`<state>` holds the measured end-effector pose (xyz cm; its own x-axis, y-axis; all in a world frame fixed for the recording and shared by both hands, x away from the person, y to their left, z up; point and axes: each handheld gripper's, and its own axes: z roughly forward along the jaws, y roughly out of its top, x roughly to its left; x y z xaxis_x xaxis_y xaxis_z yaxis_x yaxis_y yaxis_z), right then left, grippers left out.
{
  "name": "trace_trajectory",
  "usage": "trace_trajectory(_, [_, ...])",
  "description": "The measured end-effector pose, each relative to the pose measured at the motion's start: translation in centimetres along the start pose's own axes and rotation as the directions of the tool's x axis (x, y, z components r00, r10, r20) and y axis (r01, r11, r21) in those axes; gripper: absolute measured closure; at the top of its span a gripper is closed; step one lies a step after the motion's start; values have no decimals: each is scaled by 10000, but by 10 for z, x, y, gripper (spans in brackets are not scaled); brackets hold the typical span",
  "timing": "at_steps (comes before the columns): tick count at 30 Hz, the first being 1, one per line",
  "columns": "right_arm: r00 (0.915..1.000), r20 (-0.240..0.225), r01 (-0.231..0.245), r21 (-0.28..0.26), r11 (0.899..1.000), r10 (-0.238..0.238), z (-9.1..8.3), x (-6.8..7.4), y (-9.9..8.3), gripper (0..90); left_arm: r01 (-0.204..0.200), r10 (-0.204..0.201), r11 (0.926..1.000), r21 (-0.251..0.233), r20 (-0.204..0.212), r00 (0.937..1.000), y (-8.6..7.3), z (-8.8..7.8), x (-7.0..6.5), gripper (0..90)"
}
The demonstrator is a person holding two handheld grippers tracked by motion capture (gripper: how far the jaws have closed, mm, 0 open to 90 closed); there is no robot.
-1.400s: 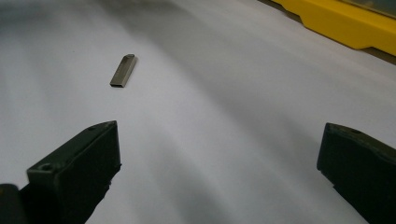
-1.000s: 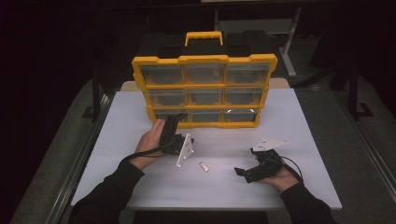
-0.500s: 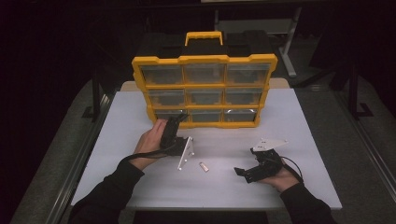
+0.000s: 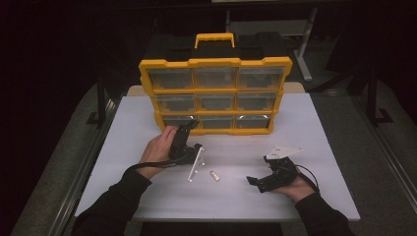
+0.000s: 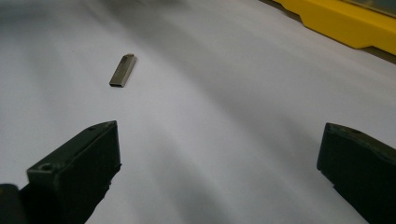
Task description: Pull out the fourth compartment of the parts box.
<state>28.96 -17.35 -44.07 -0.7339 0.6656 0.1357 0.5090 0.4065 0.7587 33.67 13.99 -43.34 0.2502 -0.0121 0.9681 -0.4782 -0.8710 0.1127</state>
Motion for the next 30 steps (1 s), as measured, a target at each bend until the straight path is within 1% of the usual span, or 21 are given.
trace_trajectory(2, [10000, -2, -3, 0, 10000, 3, 0, 0, 0, 0, -168, 168, 9999, 34, -35, 9999, 0, 0, -1, 3])
trace_trajectory(7, [10000, -1, -6, -5, 10000, 6, 0, 0, 0, 0, -219, 219, 9998, 29, -101, 9997, 0, -1, 0, 3])
trace_trajectory(11, [10000, -9, -2, 9, 10000, 2, 0, 0, 0, 0, -352, 353, 9993, 88, -164, 9992, 0, -1, 0, 3])
trace_trajectory(17, [10000, -13, -8, 4, 10000, 8, 0, 0, 0, 0, -402, 405, 9991, 116, -216, 9989, -1, -2, 0, 3])
trace_trajectory(21, [10000, -13, -21, 5, 10000, 21, 0, 0, 0, 0, -505, 511, 9985, 217, -280, 9983, -5, -2, 1, 3])
trace_trajectory(28, [10000, -15, -16, 1, 10000, 16, 0, 0, 0, 0, -487, 506, 9977, 471, -417, 9978, -13, -4, 4, 3])
trace_trajectory(29, [10000, -15, -15, 3, 10000, 15, 0, 0, 0, 0, -610, 635, 9964, 584, -424, 9971, -14, -5, 5, 3])
trace_trajectory(30, [10000, -15, -18, 1, 10000, 18, 0, 0, 0, 0, -484, 507, 9977, 467, -501, 9975, -15, -4, 4, 3])
